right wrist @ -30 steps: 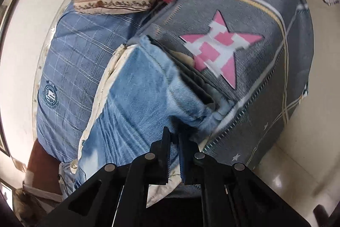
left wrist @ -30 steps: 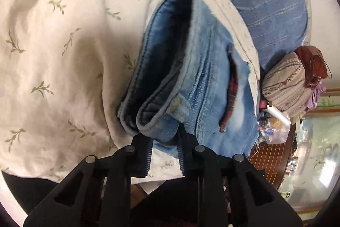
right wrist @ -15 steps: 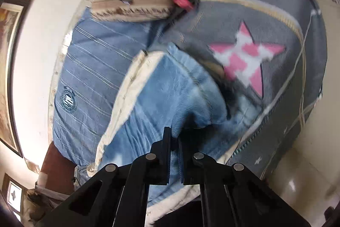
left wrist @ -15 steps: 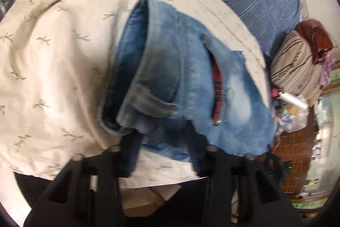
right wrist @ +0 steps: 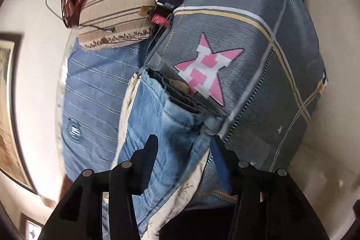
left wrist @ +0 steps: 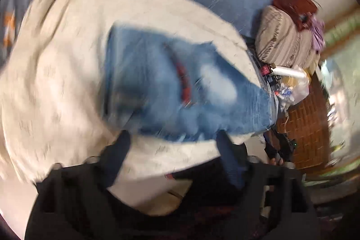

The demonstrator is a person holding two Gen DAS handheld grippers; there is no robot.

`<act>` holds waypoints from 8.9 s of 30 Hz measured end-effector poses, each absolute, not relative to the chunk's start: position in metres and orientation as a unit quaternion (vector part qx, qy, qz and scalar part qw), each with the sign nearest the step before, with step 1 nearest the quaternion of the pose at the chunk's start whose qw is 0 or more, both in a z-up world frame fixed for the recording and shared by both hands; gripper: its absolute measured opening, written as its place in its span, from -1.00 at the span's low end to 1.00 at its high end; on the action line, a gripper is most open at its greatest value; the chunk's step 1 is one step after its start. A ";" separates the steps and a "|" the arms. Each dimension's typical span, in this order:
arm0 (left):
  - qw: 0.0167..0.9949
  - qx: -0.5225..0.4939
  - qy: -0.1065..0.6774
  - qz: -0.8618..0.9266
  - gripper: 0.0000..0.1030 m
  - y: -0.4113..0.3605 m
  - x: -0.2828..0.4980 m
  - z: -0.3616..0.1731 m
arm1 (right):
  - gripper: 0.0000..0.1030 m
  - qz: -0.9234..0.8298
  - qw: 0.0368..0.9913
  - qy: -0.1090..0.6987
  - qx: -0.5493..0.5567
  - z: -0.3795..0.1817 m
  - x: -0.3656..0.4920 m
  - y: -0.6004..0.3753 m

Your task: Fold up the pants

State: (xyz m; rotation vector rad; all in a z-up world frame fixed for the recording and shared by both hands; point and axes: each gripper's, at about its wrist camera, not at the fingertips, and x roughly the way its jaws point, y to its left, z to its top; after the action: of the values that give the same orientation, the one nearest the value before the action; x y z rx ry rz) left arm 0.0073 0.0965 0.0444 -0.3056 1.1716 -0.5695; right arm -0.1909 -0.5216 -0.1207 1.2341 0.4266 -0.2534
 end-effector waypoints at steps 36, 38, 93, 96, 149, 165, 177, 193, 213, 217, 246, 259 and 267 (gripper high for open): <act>0.557 0.239 0.613 -0.506 0.81 -0.472 0.073 -0.038 | 0.24 0.025 0.820 0.107 0.562 -0.152 -0.159 -0.518; 0.564 0.272 0.588 -0.512 0.81 -0.475 0.058 -0.039 | 0.24 0.025 0.821 0.104 0.562 -0.153 -0.159 -0.517; 0.651 -0.099 0.660 -0.361 -0.29 -0.169 0.086 -0.049 | -0.24 0.064 0.767 0.339 0.541 -0.114 -0.095 -0.365; 0.646 -0.102 0.663 -0.365 -0.61 -0.168 0.083 -0.039 | -0.82 0.072 0.776 0.317 0.541 -0.104 -0.095 -0.367; 0.727 -0.104 0.600 -0.318 0.01 -0.123 0.077 -0.032 | -0.34 0.118 0.895 0.351 0.248 -0.042 -0.021 -0.380; 0.745 -0.103 0.602 -0.269 0.17 -0.138 0.114 -0.036 | 0.09 0.051 0.890 0.344 0.294 -0.042 0.005 -0.411; 0.768 -0.046 0.603 -0.213 -0.08 -0.166 0.132 -0.052 | -0.52 0.019 0.910 0.383 0.158 -0.069 0.057 -0.392; 0.720 -0.053 0.633 -0.279 -0.12 -0.133 0.052 -0.058 | -0.58 0.043 0.904 0.393 0.164 -0.061 -0.026 -0.360; 0.740 -0.027 0.600 -0.301 0.12 -0.127 0.017 -0.052 | -0.17 0.027 0.887 0.392 0.244 -0.074 -0.068 -0.343; 0.750 -0.061 0.587 -0.299 0.12 -0.093 0.026 -0.041 | 0.04 0.039 0.905 0.378 0.194 -0.051 -0.064 -0.309; 0.685 -0.312 0.597 -0.278 0.50 0.129 0.123 -0.095 | 0.33 0.205 0.870 0.385 -0.231 -0.092 0.018 0.045; 0.659 -0.334 0.608 -0.293 0.50 0.132 0.133 -0.094 | 0.31 0.202 0.876 0.415 -0.139 -0.085 0.026 0.039; 0.663 -0.302 0.626 -0.278 0.53 0.119 0.140 -0.091 | 0.28 0.192 0.875 0.399 -0.195 -0.090 0.013 0.047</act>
State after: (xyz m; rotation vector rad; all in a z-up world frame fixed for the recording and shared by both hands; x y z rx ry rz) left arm 0.1395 0.1189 -0.0908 -0.6821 1.4158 -0.6291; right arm 0.0131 0.0473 -0.0897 -0.4064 0.8335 0.4007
